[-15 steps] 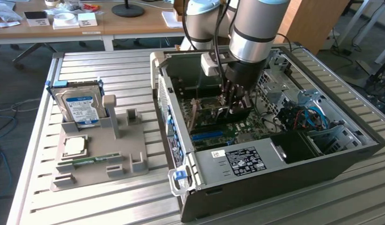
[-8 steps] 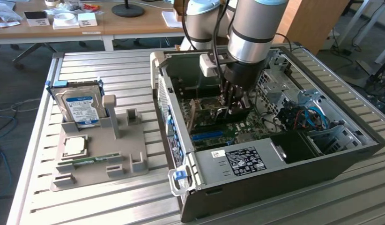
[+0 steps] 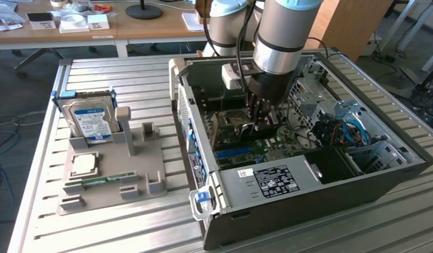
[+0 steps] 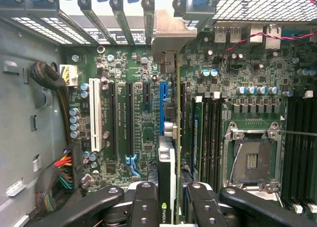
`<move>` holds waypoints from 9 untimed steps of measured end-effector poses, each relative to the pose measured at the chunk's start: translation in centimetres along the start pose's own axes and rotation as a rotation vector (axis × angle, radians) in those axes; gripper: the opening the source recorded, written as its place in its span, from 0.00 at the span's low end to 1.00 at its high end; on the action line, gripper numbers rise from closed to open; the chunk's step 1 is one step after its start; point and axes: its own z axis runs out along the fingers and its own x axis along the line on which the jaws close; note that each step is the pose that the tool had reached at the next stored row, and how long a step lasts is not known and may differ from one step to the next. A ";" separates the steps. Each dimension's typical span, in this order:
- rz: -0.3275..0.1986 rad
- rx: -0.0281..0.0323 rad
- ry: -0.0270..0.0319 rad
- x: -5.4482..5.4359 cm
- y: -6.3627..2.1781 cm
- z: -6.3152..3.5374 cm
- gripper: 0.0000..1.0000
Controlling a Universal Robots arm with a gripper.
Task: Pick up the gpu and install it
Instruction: 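Insert the gpu into the slot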
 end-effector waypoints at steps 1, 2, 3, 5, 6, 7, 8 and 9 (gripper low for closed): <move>0.000 0.0002 -0.0005 0.0 0.00 0.06 0.27; 0.000 0.0001 -0.0002 0.0 0.00 0.11 0.27; 0.000 -0.0001 0.0001 0.0 0.01 0.15 0.27; 0.000 0.0000 0.0000 0.0 0.01 0.24 0.27; 0.000 0.0000 -0.0001 0.0 0.02 0.29 0.27; 0.000 -0.0001 0.0000 0.0 0.03 0.32 0.27; 0.000 -0.0001 0.0002 0.0 0.04 0.34 0.27; 0.000 0.0000 0.0000 0.0 0.06 0.40 0.27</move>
